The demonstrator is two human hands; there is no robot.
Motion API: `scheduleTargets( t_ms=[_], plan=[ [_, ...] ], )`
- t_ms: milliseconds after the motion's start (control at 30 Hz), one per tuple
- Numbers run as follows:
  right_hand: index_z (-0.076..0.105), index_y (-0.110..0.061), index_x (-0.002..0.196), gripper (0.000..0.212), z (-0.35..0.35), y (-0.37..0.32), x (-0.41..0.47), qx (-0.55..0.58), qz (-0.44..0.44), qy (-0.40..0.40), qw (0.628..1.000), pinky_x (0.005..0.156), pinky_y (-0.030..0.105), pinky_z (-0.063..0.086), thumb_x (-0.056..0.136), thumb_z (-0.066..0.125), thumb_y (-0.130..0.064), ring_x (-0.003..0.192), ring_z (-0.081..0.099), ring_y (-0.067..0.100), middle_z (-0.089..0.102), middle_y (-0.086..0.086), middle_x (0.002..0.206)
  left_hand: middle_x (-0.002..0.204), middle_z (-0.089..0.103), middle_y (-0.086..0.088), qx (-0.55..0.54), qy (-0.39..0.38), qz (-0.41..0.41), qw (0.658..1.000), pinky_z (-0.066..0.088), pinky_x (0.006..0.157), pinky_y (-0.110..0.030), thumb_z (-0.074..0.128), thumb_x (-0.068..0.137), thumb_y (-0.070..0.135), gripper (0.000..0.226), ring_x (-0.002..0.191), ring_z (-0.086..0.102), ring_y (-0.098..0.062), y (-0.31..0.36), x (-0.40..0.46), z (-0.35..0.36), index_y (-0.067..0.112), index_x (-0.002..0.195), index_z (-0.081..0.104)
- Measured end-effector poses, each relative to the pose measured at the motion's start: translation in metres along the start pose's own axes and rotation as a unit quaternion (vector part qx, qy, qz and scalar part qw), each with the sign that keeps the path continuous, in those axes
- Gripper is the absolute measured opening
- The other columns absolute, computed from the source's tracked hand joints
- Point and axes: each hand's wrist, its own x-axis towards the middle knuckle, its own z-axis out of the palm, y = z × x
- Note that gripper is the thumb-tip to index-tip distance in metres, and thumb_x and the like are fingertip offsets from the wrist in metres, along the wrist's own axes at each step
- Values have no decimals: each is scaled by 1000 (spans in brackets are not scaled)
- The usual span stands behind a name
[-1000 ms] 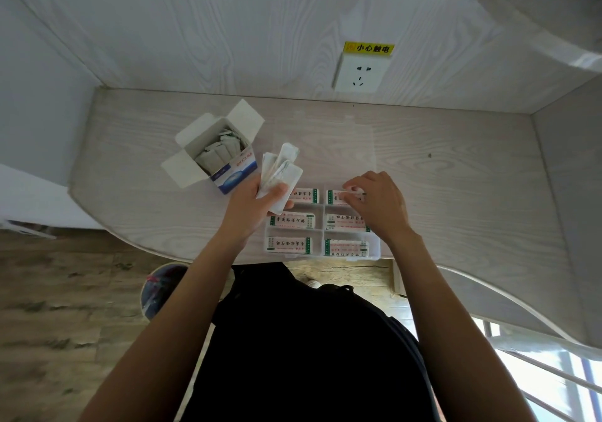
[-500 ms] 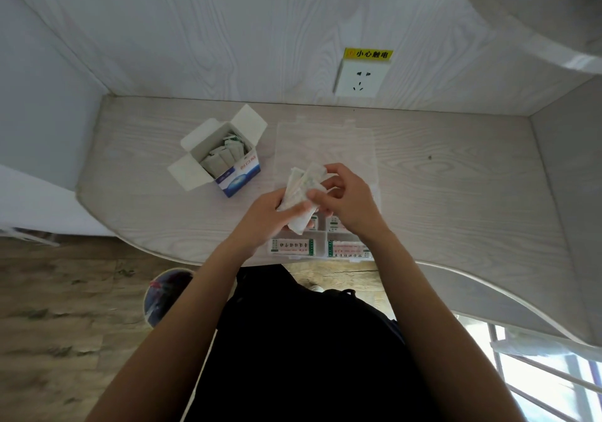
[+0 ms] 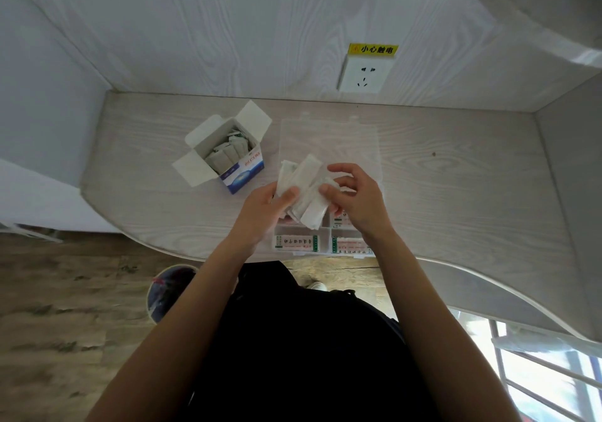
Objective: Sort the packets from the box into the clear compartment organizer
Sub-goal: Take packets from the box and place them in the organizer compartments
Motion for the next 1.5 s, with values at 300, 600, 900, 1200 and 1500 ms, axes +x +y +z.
scheduleTargets(
  t_ms=[300, 600, 900, 1200, 1500],
  plan=[
    [65, -15, 83, 14, -23, -6, 5, -24, -47, 42, 998, 71, 20, 54, 81, 69, -28, 74, 70, 17, 70, 0, 79, 72, 71, 7, -10, 113, 21, 993, 53, 63, -23, 51, 96, 20, 19, 68, 66, -11, -9, -5, -31, 21, 85, 65],
    [63, -24, 100, 22, 7, 11, 15, -236, -101, -52, 965, 81, 34, 56, 82, 69, -13, 91, 63, 10, 64, -10, 98, 86, 70, 1, -14, 131, 9, 991, 53, 64, -22, 50, 96, 22, 10, 66, 68, -8, -16, -11, -38, 21, 96, 60],
    [66, -21, 105, 20, 22, 35, -3, -344, -177, -75, 919, 87, 20, 44, 87, 64, -14, 100, 59, 9, 67, -6, 106, 84, 70, 3, -18, 131, -5, 991, 54, 68, -26, 51, 96, 24, 9, 66, 67, -7, -18, -14, -38, 20, 97, 59],
    [57, -18, 123, 29, 33, 34, -9, -590, -222, -78, 772, 74, 35, 49, 97, 47, -25, 104, 59, 24, 64, 3, 113, 85, 71, 3, -13, 123, 3, 992, 52, 70, -27, 52, 95, 24, 12, 77, 67, -16, -20, -15, -38, 26, 87, 61],
    [52, -19, 120, 29, 42, 26, -6, -612, -172, -96, 766, 70, 29, 42, 100, 39, -33, 102, 59, 20, 61, -2, 116, 83, 70, 7, 43, 125, 21, 991, 54, 68, -23, 50, 96, 25, 13, 74, 67, -6, -29, -15, -38, 17, 102, 59]
  ],
)
